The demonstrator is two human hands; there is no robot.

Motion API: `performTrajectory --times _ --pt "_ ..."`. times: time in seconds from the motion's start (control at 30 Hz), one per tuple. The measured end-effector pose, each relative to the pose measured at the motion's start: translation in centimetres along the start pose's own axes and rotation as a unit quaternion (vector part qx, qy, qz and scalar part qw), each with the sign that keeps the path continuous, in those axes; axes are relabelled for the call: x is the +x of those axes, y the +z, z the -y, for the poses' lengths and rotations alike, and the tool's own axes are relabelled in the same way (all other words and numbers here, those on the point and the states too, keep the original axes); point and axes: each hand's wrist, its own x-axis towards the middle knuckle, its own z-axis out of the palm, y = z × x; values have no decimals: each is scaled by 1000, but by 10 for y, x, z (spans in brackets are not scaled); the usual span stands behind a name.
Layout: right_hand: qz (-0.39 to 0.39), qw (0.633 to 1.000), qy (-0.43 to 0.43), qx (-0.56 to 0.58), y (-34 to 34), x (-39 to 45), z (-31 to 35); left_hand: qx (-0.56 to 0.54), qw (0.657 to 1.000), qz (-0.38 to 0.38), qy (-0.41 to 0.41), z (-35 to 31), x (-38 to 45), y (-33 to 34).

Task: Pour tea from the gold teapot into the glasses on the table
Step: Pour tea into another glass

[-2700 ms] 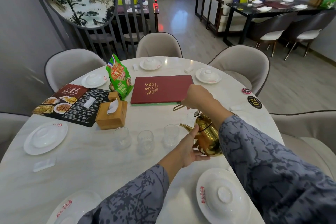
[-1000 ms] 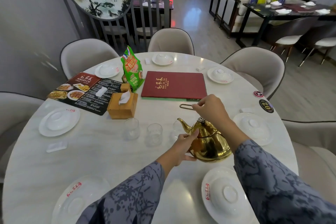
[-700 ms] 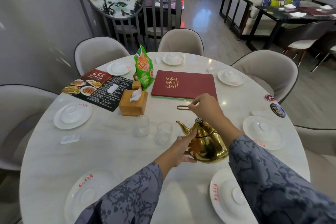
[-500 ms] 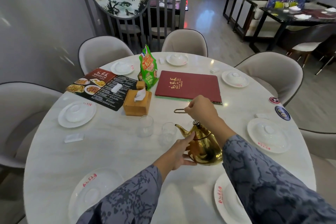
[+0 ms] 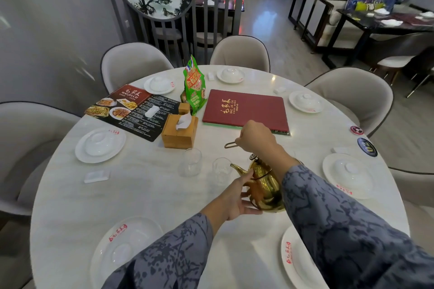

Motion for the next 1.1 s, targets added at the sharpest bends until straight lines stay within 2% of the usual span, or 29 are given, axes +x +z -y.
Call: performTrajectory --times 0.47,1.1 --pt "11 999 0 -42 -15 4 12 -17 1000 21 3 -7 -9 9" --pt "17 999 2 -43 -15 5 8 -7 1000 11 -3 -7 -4 10"
